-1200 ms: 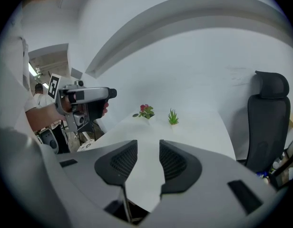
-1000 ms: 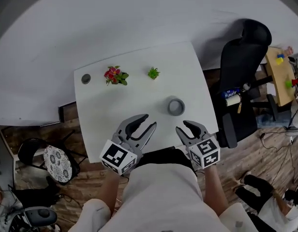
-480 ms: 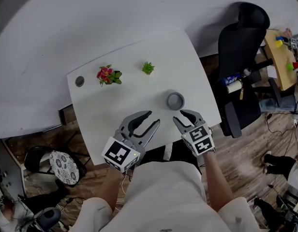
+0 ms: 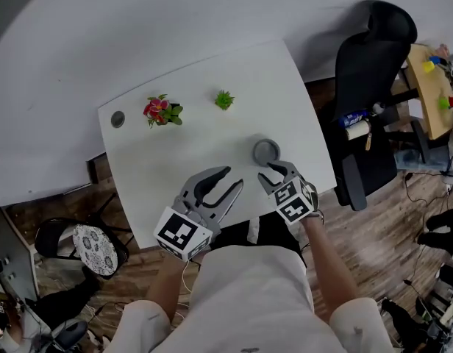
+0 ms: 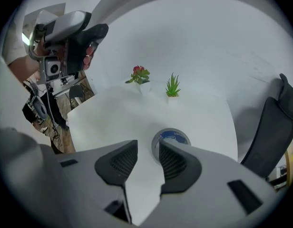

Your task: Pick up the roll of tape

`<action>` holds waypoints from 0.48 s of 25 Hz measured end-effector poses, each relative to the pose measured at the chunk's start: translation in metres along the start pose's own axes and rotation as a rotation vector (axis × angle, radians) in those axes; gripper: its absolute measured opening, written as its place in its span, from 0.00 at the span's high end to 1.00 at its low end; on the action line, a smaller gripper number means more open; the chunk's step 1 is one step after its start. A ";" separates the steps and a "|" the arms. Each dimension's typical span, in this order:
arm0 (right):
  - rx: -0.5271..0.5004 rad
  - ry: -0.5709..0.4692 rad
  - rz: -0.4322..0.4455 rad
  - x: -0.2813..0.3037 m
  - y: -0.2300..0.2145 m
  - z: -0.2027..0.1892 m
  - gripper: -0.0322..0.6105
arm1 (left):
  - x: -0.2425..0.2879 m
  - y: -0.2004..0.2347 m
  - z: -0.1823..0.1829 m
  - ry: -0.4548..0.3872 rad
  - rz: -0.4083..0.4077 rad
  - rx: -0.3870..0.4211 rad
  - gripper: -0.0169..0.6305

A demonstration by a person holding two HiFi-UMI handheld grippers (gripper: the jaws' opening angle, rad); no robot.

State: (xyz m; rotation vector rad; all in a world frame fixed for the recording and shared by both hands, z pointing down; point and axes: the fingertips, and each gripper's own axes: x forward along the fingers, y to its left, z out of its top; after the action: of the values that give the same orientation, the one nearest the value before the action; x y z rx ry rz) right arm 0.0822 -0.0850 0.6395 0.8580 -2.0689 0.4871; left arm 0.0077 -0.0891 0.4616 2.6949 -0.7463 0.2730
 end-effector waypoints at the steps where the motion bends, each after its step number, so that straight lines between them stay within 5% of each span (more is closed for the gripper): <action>1: -0.015 0.014 0.004 0.004 0.001 -0.002 0.72 | 0.000 0.001 0.000 0.001 0.003 -0.004 0.77; 12: -0.177 0.143 0.010 0.032 -0.003 -0.021 0.73 | -0.001 0.006 -0.007 0.012 0.008 -0.016 0.77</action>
State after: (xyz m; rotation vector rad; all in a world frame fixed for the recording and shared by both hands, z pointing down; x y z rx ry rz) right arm 0.0819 -0.0875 0.6781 0.6889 -1.9528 0.3536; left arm 0.0026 -0.0906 0.4697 2.6734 -0.7532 0.2831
